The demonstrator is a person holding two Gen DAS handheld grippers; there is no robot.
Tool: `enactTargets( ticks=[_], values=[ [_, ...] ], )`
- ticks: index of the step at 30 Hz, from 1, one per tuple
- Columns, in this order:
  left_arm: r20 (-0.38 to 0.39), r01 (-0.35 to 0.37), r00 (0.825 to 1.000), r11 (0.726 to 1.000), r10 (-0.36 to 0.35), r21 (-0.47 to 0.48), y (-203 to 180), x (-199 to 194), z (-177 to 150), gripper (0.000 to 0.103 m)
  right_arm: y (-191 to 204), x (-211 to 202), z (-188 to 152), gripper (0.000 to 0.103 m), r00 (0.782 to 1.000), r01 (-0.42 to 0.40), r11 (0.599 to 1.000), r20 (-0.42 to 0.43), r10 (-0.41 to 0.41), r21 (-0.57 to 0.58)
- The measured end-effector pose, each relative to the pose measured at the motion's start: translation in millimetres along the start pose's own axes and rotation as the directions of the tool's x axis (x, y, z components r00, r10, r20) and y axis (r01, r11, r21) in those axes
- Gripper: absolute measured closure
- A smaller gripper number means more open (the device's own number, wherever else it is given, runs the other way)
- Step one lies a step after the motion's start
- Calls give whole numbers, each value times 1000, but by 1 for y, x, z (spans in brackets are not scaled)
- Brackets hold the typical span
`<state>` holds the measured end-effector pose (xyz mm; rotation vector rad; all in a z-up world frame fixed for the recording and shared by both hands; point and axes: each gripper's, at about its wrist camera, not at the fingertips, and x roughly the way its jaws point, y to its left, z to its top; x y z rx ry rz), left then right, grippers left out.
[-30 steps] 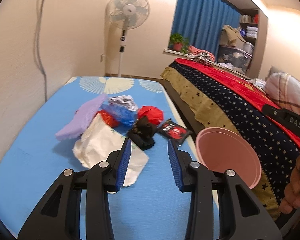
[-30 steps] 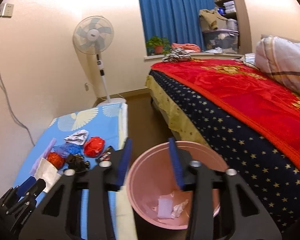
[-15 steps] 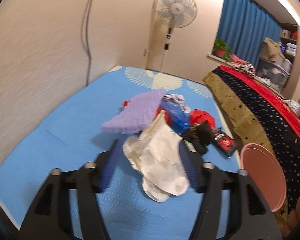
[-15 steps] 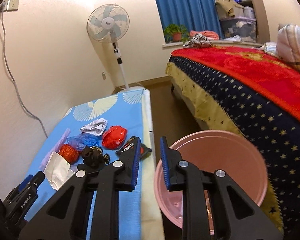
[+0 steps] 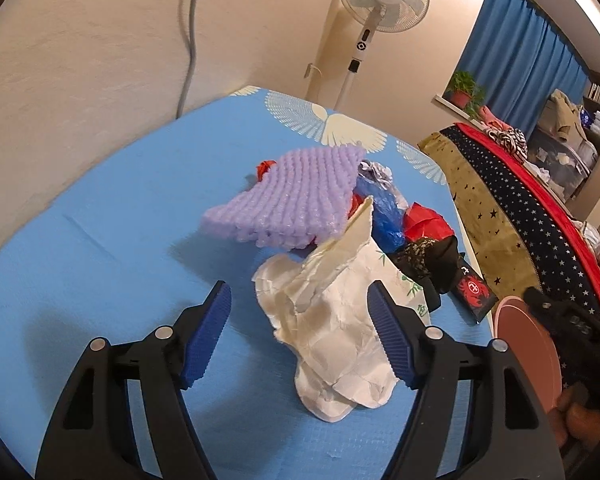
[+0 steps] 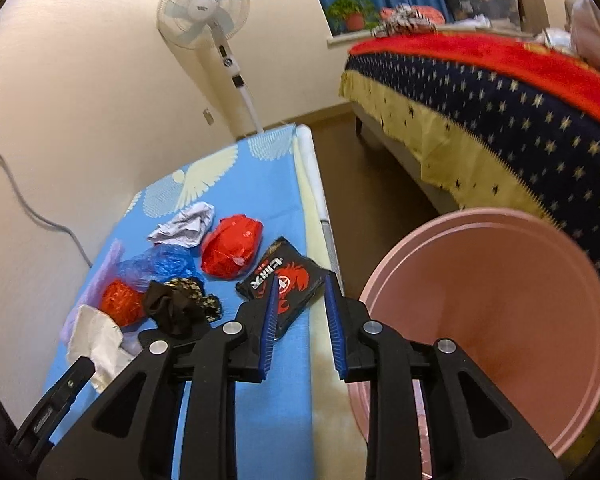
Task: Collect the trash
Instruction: 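Grasp the crumpled white paper bag with the left tool while the right tool grasps the black-and-red snack packet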
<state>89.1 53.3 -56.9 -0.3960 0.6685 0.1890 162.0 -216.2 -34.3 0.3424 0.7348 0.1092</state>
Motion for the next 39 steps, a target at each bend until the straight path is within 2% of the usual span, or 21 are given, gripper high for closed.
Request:
enactTargets(
  ticks=[3, 10, 14, 16, 17, 18, 20, 26, 30, 39],
  values=[
    [-6, -1, 1000, 1000, 1, -12, 4, 6, 2, 34, -1, 19, 1, 70, 999, 11, 1000, -32, -10, 23],
    [-37, 33, 999, 999, -33, -24, 4, 18, 3, 37, -7, 50, 1, 69, 995, 25, 996, -99, -16, 82],
    [-43, 49, 998, 998, -50, -24, 5, 21, 3, 49, -7, 56, 1, 74, 994, 24, 996, -108, -15, 86],
    [-47, 57, 997, 998, -58, -23, 5, 21, 3, 59, -5, 56, 1, 79, 994, 21, 997, -107, -14, 72],
    [-46, 60, 997, 998, -61, -21, 5, 21, 3, 59, -4, 56, 1, 81, 995, 24, 998, -103, -18, 64],
    [-45, 61, 997, 998, -62, -17, 4, 21, 3, 59, -3, 55, 1, 82, 995, 25, 998, -100, -19, 62],
    [-44, 64, 997, 998, -64, -9, 3, 20, 3, 64, -3, 53, 2, 94, 995, 22, 998, -97, -17, 59],
    [-31, 84, 996, 996, -84, 7, -1, 13, 3, 73, -2, 38, 5, 102, 997, 7, 999, -73, -4, 47],
    [-25, 96, 995, 995, -95, 29, -4, 8, 2, 78, 4, 22, 7, 103, 999, -14, 1000, -44, 15, 27],
    [-5, 129, 992, 991, -129, 18, -3, -15, 1, 78, 20, -30, 9, 103, 998, -63, 997, 18, 64, -48]
  ],
)
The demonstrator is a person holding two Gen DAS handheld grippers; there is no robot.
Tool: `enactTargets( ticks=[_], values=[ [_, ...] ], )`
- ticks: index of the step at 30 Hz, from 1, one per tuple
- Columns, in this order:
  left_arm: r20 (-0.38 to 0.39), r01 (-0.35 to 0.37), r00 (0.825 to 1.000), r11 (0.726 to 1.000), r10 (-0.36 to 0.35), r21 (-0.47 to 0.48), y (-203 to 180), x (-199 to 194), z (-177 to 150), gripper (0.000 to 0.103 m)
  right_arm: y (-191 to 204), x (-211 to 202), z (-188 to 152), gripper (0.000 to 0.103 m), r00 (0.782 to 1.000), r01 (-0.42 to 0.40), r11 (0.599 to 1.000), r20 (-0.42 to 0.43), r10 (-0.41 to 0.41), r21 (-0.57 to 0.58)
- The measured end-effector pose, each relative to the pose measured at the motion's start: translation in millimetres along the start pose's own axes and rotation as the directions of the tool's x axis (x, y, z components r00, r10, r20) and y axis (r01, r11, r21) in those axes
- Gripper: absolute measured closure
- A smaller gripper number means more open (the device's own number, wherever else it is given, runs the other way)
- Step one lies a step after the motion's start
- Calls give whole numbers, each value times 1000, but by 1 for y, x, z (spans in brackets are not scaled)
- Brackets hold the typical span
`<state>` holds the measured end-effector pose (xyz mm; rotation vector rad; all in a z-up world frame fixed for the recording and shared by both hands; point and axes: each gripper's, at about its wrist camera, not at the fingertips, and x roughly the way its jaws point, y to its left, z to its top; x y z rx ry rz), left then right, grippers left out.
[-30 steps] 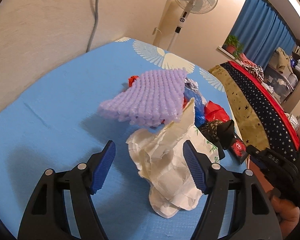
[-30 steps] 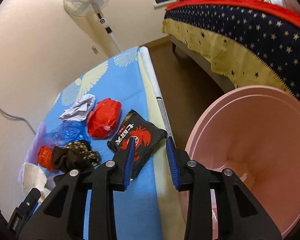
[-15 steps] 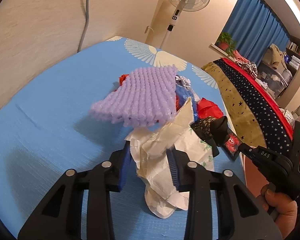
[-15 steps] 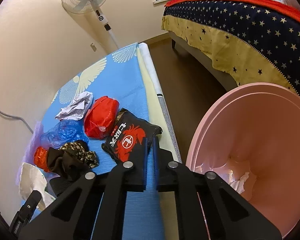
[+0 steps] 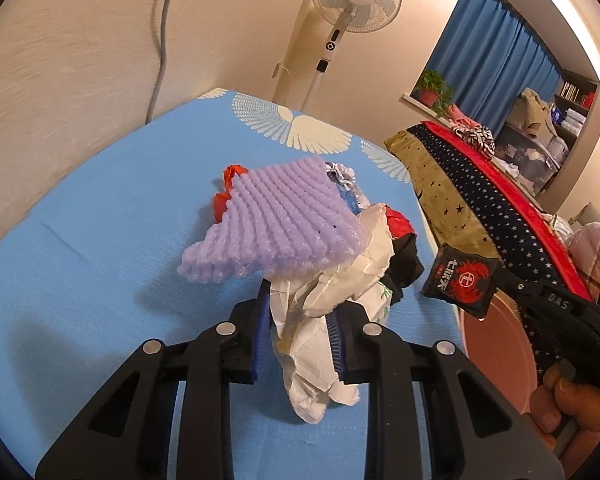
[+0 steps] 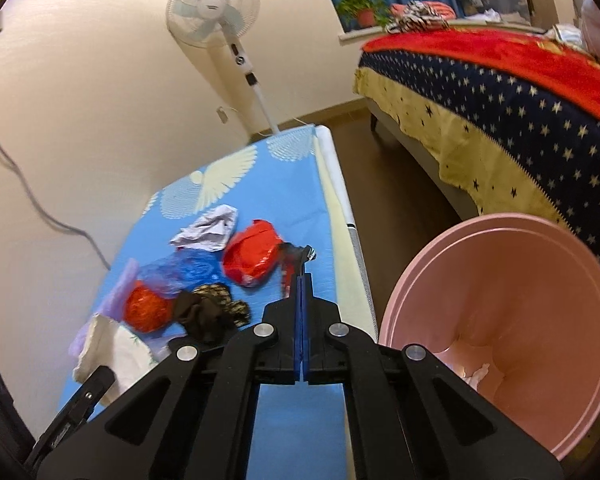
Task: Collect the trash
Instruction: 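Grasp the crumpled white paper bag with the left tool while the right tool grasps the black-and-red snack packet, then carry the paper bag and snack packet in both tools over the pink bin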
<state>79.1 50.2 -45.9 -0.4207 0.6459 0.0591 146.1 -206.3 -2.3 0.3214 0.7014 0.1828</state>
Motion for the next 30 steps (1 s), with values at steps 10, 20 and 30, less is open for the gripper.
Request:
enactTargets(
  ticks=[10, 20, 30],
  values=[
    [-40, 34, 999, 997, -37, -64, 11, -19, -9, 78, 18, -50, -10, 103, 999, -37, 996, 30, 40, -81],
    [11, 46, 999, 998, -47, 47, -6, -45, -10, 96, 20, -88, -17, 103, 997, -34, 991, 59, 41, -127],
    [59, 45, 997, 992, -52, 118, -22, -65, -8, 96, 25, -115, -20, 103, 995, 2, 981, 97, 17, -193]
  ],
)
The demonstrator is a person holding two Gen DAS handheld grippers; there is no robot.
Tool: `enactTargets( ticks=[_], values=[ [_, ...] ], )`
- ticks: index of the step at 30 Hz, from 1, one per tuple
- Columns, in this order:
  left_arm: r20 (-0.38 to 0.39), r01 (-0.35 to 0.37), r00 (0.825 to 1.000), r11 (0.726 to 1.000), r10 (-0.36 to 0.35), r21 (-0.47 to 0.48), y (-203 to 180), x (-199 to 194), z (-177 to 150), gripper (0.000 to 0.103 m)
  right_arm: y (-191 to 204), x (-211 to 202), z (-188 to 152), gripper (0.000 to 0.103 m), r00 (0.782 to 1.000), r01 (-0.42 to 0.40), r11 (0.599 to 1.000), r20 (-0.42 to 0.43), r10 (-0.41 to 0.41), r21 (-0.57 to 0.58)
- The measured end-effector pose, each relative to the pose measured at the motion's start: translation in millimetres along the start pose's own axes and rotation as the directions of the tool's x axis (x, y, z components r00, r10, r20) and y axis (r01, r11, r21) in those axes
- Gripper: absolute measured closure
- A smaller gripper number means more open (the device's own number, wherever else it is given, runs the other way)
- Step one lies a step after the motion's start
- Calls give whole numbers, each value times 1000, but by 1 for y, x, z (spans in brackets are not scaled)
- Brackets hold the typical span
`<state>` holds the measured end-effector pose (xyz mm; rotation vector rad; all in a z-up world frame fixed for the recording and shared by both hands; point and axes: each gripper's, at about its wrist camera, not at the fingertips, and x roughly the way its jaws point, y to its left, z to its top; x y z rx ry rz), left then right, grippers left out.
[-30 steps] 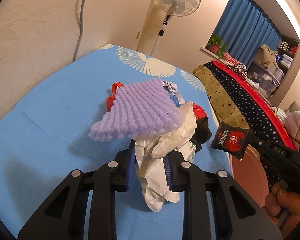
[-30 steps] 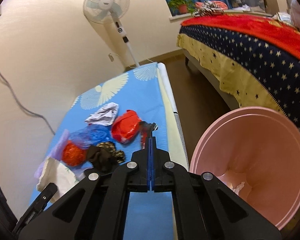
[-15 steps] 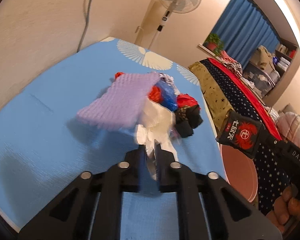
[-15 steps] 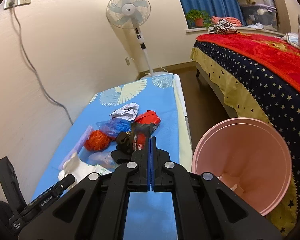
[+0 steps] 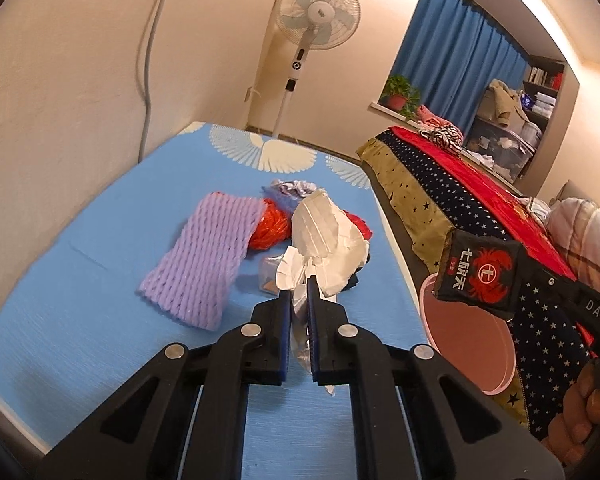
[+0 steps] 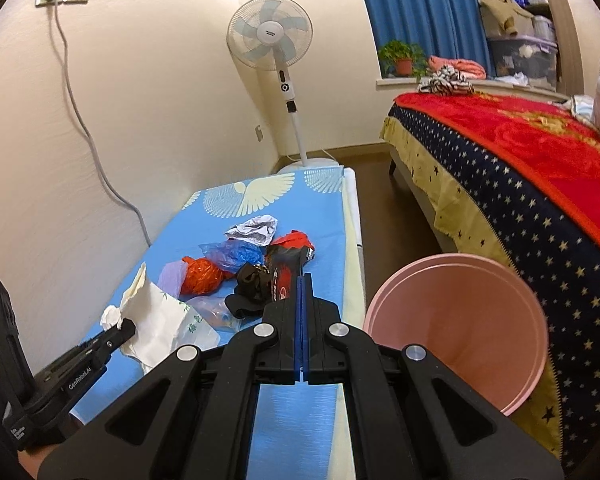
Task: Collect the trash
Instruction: 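Carry the paper bag and snack packet in both tools over the pink bin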
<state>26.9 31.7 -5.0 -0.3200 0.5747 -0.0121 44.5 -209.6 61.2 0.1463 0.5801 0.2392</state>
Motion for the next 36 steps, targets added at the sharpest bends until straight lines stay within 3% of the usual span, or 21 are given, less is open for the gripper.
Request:
enactTargets(
  ticks=[18, 36],
  values=[
    [50, 45, 997, 992, -52, 120, -49, -5, 11, 96, -20, -26, 16, 103, 992, 120, 992, 48, -118, -36],
    [28, 187, 980, 953, -199, 238, -129, 24, 5, 96, -82, -38, 30, 103, 951, 305, 952, 42, -305, 11]
  ],
)
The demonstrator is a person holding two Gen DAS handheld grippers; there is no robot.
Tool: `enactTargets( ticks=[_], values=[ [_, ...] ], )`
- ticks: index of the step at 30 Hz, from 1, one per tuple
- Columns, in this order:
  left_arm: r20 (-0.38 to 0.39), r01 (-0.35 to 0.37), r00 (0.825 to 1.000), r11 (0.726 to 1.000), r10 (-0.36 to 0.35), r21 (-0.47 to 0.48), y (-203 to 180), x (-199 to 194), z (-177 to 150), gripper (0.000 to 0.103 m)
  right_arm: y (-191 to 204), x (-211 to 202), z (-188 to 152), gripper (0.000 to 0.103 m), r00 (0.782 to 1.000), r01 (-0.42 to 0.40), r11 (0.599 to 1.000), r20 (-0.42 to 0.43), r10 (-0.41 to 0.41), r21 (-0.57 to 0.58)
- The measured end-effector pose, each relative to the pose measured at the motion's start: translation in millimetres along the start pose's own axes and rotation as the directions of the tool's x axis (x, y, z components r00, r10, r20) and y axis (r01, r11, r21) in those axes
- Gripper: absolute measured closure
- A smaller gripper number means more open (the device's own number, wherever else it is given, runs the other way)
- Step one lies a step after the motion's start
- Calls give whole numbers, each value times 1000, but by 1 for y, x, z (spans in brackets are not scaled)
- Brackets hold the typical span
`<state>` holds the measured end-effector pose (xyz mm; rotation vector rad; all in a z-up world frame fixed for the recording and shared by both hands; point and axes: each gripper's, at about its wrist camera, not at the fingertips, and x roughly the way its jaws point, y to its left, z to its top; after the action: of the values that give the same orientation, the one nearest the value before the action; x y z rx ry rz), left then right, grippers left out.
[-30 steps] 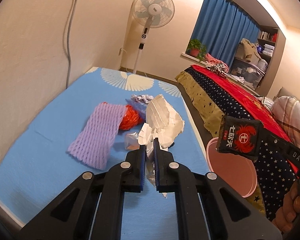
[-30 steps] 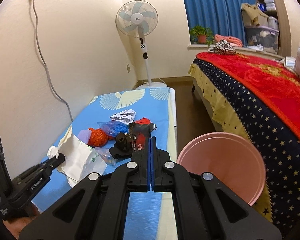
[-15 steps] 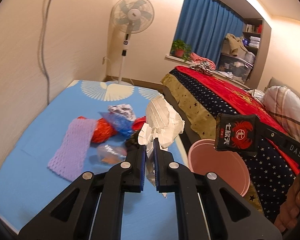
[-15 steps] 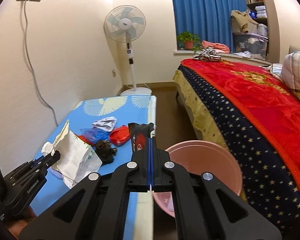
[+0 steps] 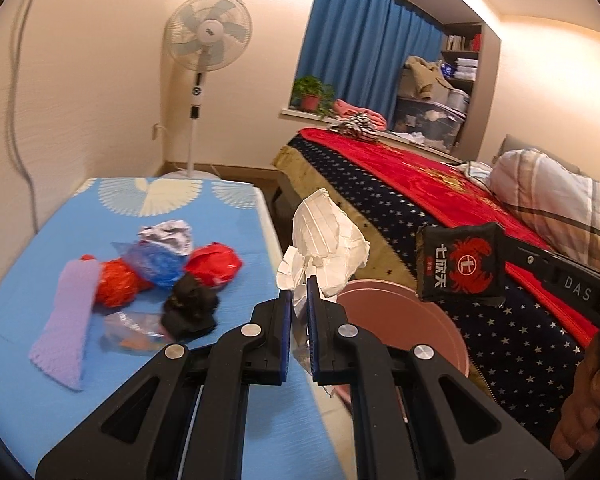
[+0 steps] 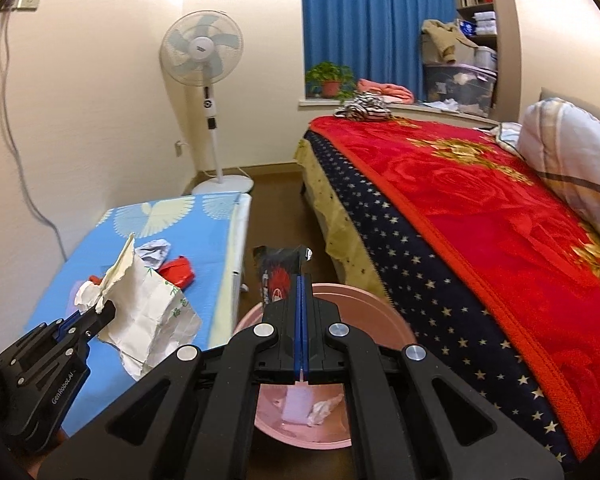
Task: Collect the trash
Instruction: 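Carry the paper bag and snack packet in both tools over the pink bin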
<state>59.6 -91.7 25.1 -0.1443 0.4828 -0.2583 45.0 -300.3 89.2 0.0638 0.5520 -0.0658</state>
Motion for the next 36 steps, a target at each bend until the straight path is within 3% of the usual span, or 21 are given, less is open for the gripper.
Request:
enactTargets(
  ticks=[10, 36],
  values=[
    [-29, 57, 998, 996, -55, 66, -33, 31, -6, 96, -25, 14, -4, 103, 998, 67, 997, -25, -66, 45],
    [-98, 95, 991, 993, -88, 71, -52, 64, -17, 96, -41, 29, -11, 103, 993, 112, 990, -56, -108, 89]
  ],
)
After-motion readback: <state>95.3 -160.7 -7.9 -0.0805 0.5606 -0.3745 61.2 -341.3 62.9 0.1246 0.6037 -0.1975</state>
